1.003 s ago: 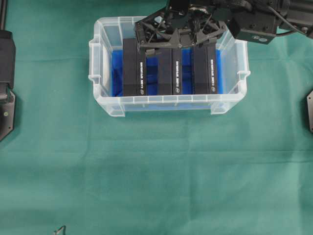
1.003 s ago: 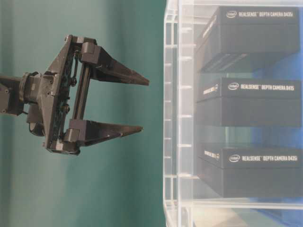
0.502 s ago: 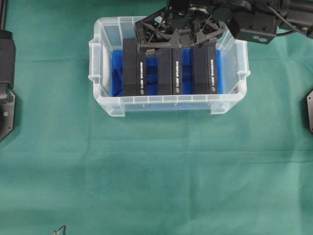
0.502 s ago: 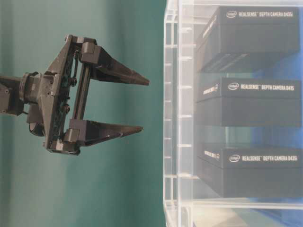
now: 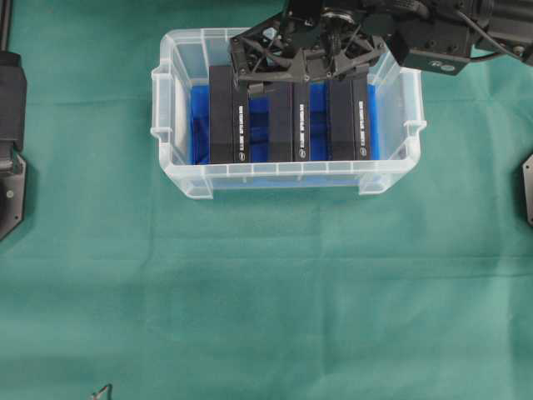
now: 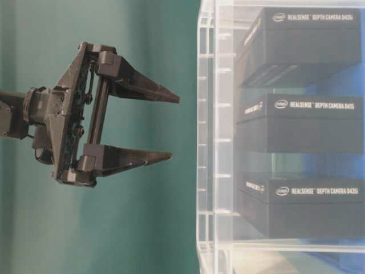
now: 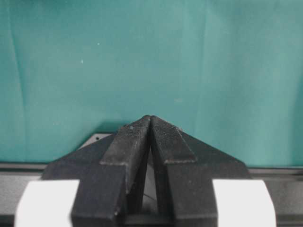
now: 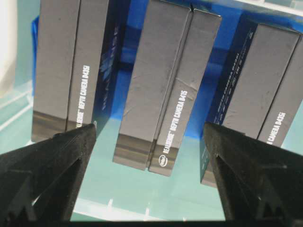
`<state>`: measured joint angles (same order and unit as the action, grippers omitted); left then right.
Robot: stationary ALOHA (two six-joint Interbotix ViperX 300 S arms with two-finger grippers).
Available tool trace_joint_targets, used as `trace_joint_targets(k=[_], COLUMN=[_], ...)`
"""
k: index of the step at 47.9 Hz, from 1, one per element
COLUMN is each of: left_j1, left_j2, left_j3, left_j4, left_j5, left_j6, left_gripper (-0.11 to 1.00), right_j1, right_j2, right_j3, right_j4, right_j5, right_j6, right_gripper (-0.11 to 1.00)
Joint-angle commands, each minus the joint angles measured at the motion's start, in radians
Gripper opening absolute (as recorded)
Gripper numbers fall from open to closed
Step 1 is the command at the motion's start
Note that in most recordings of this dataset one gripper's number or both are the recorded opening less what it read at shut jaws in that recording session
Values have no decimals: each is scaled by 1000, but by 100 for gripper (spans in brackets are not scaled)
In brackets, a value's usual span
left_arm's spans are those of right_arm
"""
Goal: Take the box out of the case with the right arm.
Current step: 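Move the open right gripper over the middle black box, then lower the right gripper around the middle box and close it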
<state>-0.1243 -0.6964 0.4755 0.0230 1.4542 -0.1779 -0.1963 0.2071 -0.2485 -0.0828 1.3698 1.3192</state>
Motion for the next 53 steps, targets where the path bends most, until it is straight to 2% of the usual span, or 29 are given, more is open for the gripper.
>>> trace_joint_targets(k=[1,20,32,53], left_j1=[-3,-3,-3,-3], left_j2=[-2,-2,-2,0], left_j3=[-28,-26,-26,-26], left_j4=[3,3,3,5], left_j5=[-3,-5,-5,-5], left_j6=[2,2,2,2], left_gripper=[0,0,0,0], right_j1=[3,2,2,-5], right_j2=[-18,-18,-12,31], right_j3=[-25,-12,29,138], right_j4=[0,0,0,6], right_j5=[-3,-6,-23,-176], right_j6=[0,0,6,8], right_gripper=[92,92,92,92])
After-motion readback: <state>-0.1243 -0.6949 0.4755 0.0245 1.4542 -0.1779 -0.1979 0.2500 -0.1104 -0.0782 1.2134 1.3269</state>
